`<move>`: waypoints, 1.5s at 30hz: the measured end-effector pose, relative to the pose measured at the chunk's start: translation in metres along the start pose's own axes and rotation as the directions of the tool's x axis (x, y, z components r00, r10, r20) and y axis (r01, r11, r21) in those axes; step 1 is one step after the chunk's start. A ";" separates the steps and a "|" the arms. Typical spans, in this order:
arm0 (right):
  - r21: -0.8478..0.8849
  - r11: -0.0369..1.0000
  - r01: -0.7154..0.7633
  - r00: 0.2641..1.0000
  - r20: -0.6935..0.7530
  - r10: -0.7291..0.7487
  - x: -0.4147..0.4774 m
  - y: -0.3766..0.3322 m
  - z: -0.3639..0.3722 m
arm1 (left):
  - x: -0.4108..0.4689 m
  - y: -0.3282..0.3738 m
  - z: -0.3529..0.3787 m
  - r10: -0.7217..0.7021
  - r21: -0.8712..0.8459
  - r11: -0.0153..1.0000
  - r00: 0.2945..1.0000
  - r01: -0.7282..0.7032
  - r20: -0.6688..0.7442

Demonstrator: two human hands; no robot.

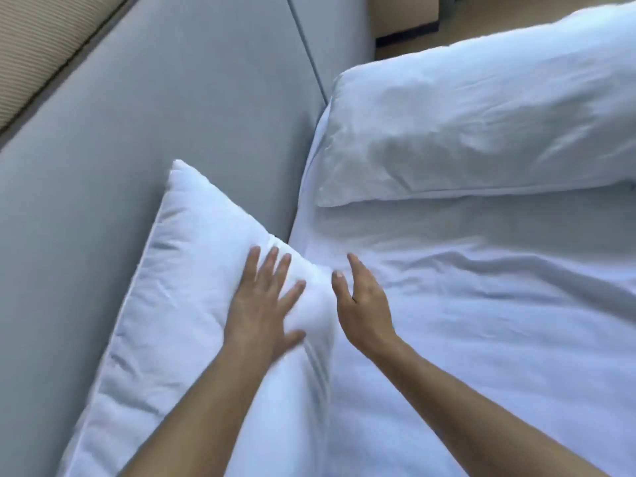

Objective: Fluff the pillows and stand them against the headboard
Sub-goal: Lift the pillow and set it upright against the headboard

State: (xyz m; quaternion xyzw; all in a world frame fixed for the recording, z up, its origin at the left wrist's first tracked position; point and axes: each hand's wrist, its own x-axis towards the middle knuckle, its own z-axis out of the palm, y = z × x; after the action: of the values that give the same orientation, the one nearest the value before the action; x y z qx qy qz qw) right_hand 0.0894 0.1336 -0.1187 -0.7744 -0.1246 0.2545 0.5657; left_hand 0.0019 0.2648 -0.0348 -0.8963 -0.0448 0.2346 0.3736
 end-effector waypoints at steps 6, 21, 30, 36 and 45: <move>0.206 0.971 -0.125 0.992 0.014 0.125 -0.003 0.044 0.082 | -0.003 -0.025 0.017 0.011 -0.092 0.996 0.997 -0.017 -0.071; 0.249 0.887 -0.389 0.811 -0.364 0.458 0.072 0.058 0.049 | -0.013 -0.043 0.037 0.020 -0.198 0.978 0.972 -0.067 -0.232; 0.325 0.939 -0.109 0.953 -0.235 0.191 -0.011 0.043 0.116 | 0.007 -0.015 0.014 0.007 0.065 0.998 1.000 -0.006 -0.006; 0.023 1.000 -0.016 1.000 0.000 0.016 -0.060 0.086 0.142 | -0.042 0.043 -0.010 0.201 0.175 0.957 0.964 -0.231 0.173; 0.290 0.838 -0.462 0.886 0.174 0.429 -0.194 0.047 0.147 | -0.175 0.015 -0.003 0.088 0.205 0.970 0.972 -0.133 0.217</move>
State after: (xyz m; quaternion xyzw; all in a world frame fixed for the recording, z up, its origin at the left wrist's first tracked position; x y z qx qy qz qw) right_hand -0.1564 0.1441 -0.1475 -0.6646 0.0737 0.4353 0.6029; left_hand -0.1534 0.2075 0.0248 -0.8219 -0.0069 0.3501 0.4493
